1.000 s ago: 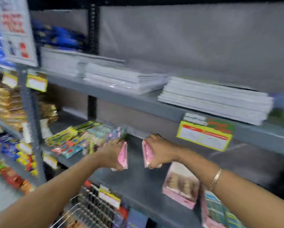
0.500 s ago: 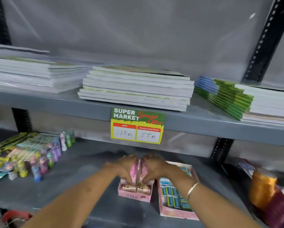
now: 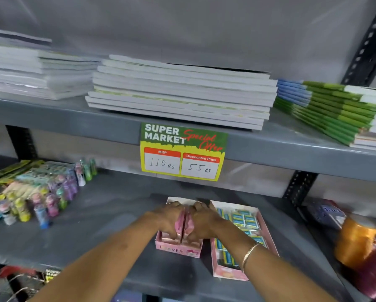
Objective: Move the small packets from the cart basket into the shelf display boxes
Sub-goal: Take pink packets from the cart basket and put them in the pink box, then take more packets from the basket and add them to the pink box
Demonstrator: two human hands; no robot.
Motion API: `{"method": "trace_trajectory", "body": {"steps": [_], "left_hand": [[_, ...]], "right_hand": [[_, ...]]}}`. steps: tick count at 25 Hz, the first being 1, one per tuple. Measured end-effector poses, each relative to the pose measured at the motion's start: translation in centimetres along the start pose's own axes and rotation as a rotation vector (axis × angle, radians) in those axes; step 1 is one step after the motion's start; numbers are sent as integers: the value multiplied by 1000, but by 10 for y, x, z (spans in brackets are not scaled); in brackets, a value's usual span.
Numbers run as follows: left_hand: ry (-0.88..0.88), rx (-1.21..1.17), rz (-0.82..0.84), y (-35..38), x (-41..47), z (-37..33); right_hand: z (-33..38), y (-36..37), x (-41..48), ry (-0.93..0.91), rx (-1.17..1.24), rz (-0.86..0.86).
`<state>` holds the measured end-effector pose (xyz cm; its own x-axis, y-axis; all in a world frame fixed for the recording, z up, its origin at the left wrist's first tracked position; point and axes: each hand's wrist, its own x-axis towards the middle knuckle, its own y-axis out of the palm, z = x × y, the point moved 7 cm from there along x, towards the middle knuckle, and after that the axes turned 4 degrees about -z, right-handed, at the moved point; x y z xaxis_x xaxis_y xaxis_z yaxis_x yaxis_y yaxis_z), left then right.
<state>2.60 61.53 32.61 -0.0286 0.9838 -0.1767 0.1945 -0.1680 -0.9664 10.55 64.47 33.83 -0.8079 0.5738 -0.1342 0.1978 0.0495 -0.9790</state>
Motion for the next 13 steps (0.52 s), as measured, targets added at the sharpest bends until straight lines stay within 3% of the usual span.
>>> {"method": "trace_trajectory", "body": {"steps": [3, 6, 9, 13], "left_hand": [[-33, -2, 3, 3, -6, 5], [-13, -68, -104, -14, -28, -2], [-58, -208, -361, -47, -77, 16], [-307, -353, -696, -49, -198, 106]], "right_hand": [[3, 0, -3, 6, -39, 4], [0, -19, -12, 18, -104, -37], [22, -66, -18, -10, -160, -222], [141, -119, -6, -225, 94, -473]]}}
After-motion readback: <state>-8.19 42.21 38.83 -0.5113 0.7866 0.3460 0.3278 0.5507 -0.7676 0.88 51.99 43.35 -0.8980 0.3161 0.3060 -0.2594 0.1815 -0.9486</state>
